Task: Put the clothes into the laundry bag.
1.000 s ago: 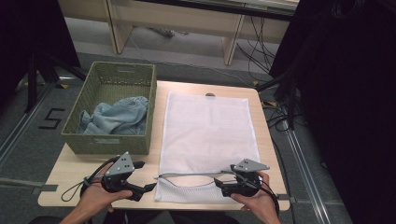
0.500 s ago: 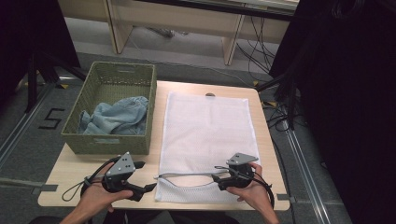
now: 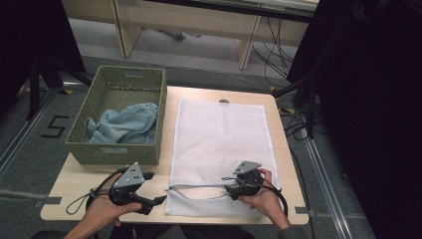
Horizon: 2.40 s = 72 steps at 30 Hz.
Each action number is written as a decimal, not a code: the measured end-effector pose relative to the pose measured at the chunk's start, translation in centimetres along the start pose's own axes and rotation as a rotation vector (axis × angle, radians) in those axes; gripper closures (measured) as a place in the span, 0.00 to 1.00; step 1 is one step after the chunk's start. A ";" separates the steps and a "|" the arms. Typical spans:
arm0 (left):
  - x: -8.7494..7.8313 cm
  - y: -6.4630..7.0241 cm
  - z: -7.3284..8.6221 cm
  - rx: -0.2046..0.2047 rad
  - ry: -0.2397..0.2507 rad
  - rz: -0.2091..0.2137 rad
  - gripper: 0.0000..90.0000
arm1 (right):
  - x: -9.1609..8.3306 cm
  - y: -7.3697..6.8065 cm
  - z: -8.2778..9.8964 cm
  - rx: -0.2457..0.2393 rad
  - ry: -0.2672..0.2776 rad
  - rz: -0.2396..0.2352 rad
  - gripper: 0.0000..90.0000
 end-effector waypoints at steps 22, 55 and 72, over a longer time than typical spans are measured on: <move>0.0 -0.1 0.0 -0.006 0.001 -0.003 0.19 | 1.6 2.3 -0.9 -0.023 -0.016 0.056 0.65; -3.3 -6.8 -4.5 0.007 0.076 -0.248 0.19 | -1.7 4.2 -5.1 -0.037 0.170 0.155 1.00; -3.7 -21.7 -7.8 0.049 -0.154 -0.423 0.20 | -3.5 5.7 -7.3 -0.012 0.252 0.191 1.00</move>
Point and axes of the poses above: each handheld gripper's, and its own axes: x roughly forward along the jaws, z roughly out of its underside, y roughly to its right, the point moved 7 cm from there along x, roughly forward along the jaws, and after that the axes turned 4 degrees about y, right-handed, at the moved point
